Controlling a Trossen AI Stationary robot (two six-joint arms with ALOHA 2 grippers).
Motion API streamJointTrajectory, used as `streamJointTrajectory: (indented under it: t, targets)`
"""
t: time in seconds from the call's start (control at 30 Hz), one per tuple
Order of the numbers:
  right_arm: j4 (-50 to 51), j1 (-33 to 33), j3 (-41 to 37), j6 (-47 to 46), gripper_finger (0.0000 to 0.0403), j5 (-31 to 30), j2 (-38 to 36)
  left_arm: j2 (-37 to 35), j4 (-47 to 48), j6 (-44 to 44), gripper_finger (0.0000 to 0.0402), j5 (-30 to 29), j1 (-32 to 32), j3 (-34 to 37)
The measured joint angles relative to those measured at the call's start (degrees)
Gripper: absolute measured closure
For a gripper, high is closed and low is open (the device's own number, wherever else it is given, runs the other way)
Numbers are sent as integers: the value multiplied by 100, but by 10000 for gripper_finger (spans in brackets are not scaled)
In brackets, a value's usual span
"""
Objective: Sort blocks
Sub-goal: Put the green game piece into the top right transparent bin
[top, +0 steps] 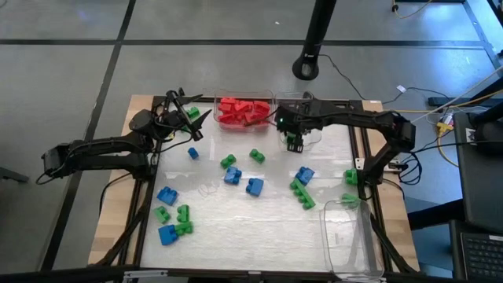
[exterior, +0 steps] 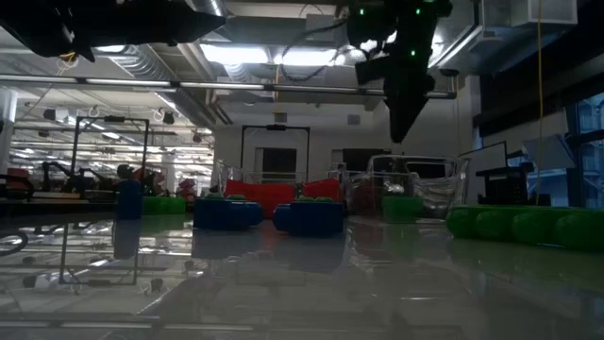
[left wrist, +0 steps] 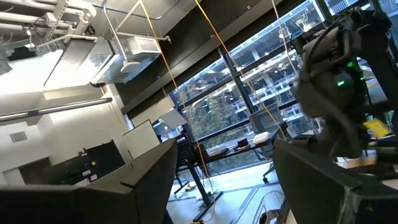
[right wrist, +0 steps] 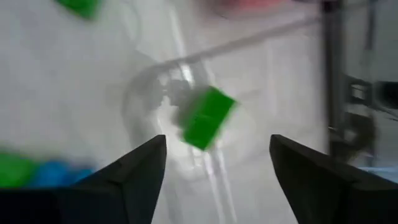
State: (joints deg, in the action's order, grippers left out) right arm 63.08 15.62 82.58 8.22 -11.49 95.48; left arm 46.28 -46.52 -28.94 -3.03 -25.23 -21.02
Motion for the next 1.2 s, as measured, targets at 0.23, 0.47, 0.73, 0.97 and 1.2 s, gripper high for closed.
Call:
streamJointTrajectory:
  t: [0.23,0.47,0.73,0.97,1.2]
  targets:
    - [245,-979,3,-457,119,473,-50,-1,0,-1,149,-1,0,0]
    - [361,-2071,-99,-1985,129,658,-50,-1,2,0,149,-1,0,0]
    - [186,-3072,-581,-4346,130,759,-50,0,2,34,149,0,0,0]
    - [-44,-3493,-1174,-5854,130,875,-48,-2,2,67,149,0,0,0]
    - [-767,-3552,-1733,-6299,130,915,-46,0,0,63,149,0,0,0]
